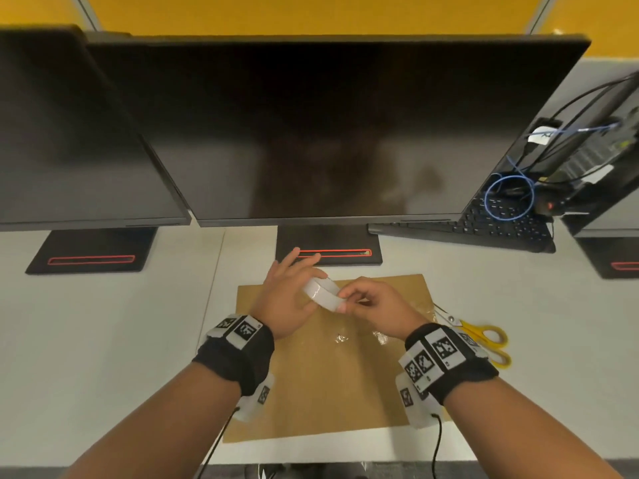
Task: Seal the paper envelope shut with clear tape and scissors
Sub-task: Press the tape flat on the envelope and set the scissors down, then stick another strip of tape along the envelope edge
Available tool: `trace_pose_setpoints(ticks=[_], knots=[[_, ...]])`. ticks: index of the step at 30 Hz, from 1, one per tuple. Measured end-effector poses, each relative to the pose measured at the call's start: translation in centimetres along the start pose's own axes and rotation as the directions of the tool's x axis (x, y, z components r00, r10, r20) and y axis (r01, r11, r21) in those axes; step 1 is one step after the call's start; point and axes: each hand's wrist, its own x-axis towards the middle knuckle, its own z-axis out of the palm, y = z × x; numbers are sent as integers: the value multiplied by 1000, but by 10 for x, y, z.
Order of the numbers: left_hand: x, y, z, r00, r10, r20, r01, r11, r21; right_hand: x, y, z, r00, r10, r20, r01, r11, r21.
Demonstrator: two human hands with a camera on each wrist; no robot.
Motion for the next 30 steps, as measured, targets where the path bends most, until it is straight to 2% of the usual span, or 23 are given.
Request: trace_pose_setpoints(ticks=[5, 7, 9, 12, 21, 25, 29, 30], knots=[[7, 7, -2, 999, -51, 12, 49, 994, 98, -13, 0, -16, 982, 160, -99, -141, 974, 175], [8, 13, 3, 997, -80, -8, 80, 996, 39, -18, 3, -18, 967, 249, -45, -217, 907, 362], [8, 19, 7, 997, -68, -26, 68, 998, 0, -22, 5, -19, 953, 303, 20, -282, 856, 433], [8, 25, 13, 999, -37, -32, 37, 999, -18, -24, 7, -18, 956, 291, 46, -283, 861, 423], [7, 36, 21, 998, 53, -30, -55, 996, -63, -21, 9, -22, 957, 277, -86, -211, 869, 447], [6, 43, 23, 999, 47, 1, -47, 993, -104, -21, 10, -25, 950, 282, -133, -205, 886, 416], [-1, 49, 23, 974, -6, 225, 62, 968, -241, -24, 10, -28, 940, 275, -202, -207, 931, 301], [-2, 51, 23, 968, -20, 248, 82, 967, -240, -25, 9, -28, 934, 276, -227, -218, 943, 252]])
